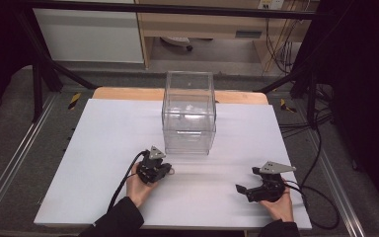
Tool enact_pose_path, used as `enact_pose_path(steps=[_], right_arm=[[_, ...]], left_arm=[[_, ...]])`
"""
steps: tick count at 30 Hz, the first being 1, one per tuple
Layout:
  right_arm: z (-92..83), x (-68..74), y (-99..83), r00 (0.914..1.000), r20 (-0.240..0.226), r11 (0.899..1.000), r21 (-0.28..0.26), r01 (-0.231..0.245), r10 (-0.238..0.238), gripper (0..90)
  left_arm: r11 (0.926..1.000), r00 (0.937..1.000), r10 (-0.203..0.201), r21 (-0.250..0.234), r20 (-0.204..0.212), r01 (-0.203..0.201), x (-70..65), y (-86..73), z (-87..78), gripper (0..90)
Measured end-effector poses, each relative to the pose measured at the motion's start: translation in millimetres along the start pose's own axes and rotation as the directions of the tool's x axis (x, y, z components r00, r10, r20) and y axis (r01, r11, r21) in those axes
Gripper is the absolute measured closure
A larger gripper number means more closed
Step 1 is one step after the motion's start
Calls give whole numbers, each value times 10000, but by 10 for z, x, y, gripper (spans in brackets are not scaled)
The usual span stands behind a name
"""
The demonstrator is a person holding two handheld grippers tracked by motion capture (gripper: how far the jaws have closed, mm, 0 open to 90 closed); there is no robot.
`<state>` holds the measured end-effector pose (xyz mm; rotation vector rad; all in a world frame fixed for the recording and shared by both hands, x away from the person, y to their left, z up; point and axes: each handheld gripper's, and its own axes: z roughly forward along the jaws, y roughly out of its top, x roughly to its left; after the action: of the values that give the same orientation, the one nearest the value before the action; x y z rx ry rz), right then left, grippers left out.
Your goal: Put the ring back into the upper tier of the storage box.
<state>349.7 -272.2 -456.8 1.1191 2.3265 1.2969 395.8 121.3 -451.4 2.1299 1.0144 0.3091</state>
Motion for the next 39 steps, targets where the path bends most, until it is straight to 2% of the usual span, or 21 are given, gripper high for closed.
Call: enact_pose_path(steps=[8, 25, 39], right_arm=[[0, 1, 0, 10000, -2, 10000, 5, -22, 22, 4], [3, 2, -2, 10000, -1, 10000, 1, -17, 17, 4], [2, 1, -1, 10000, -1, 10000, 15, -8, 8, 4]], left_arm=[[9993, 9994, -181, -308, 295, 190, 25, -3, -47, 866], [9968, 9987, -189, -765, 466, 224, 35, -4, -179, 866], [9913, 9982, -192, -1292, 560, 263, 53, -20, -327, 866]])
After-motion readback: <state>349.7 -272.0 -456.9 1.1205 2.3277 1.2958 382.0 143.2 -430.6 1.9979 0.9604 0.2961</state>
